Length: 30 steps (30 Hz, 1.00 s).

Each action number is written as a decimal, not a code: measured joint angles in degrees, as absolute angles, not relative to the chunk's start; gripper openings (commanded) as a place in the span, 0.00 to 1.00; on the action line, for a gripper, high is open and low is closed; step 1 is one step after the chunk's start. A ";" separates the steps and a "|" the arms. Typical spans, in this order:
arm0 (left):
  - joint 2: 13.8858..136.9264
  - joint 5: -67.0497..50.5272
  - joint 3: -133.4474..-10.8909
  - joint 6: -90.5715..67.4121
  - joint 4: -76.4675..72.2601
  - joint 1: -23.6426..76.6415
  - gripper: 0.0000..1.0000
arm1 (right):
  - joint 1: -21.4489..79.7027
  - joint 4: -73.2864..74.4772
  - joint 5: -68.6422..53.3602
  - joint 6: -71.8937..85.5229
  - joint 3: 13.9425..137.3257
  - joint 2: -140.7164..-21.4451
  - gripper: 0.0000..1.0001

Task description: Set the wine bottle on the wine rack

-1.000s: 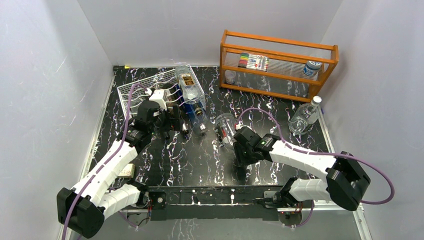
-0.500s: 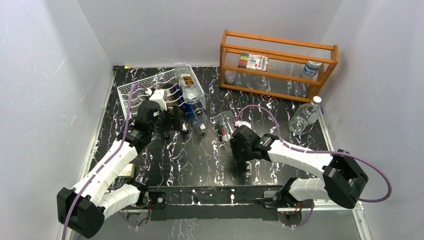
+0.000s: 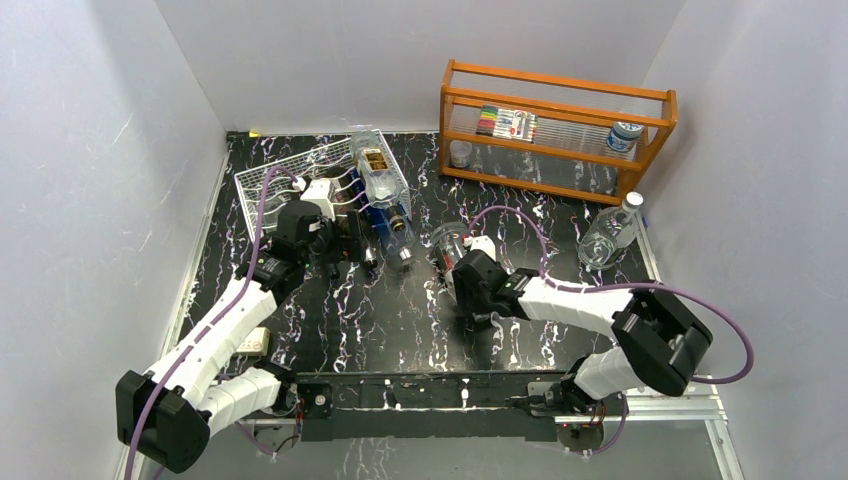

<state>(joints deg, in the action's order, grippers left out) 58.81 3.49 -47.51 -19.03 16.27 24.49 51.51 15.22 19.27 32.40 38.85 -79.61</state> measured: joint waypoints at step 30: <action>59.48 3.66 -47.51 -18.44 16.29 24.49 0.98 | 51.77 0.73 23.51 32.77 31.77 -78.17 0.00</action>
<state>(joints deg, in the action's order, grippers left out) 59.48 3.66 -47.51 -18.44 16.29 24.49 51.77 0.73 23.51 32.77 31.77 -78.17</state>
